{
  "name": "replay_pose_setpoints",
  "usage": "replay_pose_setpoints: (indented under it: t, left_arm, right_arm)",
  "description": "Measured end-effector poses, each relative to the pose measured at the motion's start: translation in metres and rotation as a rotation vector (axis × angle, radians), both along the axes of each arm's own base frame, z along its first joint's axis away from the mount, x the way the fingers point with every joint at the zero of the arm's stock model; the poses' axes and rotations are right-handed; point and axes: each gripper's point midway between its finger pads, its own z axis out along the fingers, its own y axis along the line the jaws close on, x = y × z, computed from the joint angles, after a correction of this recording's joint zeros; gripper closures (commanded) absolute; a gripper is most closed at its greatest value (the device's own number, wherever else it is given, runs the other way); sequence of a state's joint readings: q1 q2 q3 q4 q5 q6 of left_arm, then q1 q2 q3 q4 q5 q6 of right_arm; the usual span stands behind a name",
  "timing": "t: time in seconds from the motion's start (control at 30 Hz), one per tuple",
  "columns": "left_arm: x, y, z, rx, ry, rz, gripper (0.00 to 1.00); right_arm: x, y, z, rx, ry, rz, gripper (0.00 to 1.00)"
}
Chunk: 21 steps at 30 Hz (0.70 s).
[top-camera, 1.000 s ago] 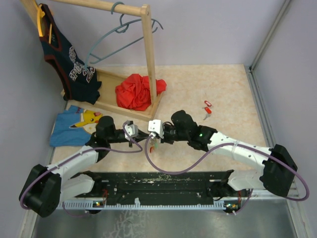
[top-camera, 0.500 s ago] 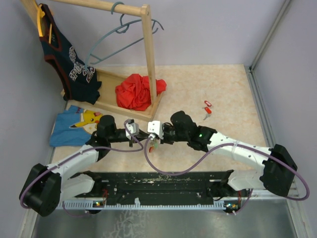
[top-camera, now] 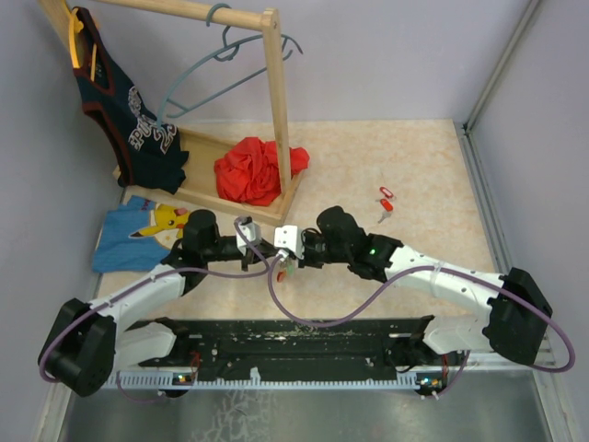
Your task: Put the keys on the keyring
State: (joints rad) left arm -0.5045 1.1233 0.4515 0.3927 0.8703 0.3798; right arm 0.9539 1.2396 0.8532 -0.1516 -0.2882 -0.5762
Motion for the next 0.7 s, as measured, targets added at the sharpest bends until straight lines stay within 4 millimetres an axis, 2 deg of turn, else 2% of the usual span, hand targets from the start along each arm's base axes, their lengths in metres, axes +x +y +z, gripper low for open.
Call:
replay_pose_setpoints:
  t: [0.5,0.7]
  left_arm:
    - [0.0028,0.0,0.002,-0.016,0.084,0.048,1.0]
    - [0.0035,0.0002,-0.0006,-0.013,0.099,0.056,1.0]
  right_arm:
    - [0.0059,-0.001,0.0011,-0.009,-0.038,-0.01,1.0]
    - [0.0073,0.0011,-0.0047,-0.019,-0.031,-0.01,1.0]
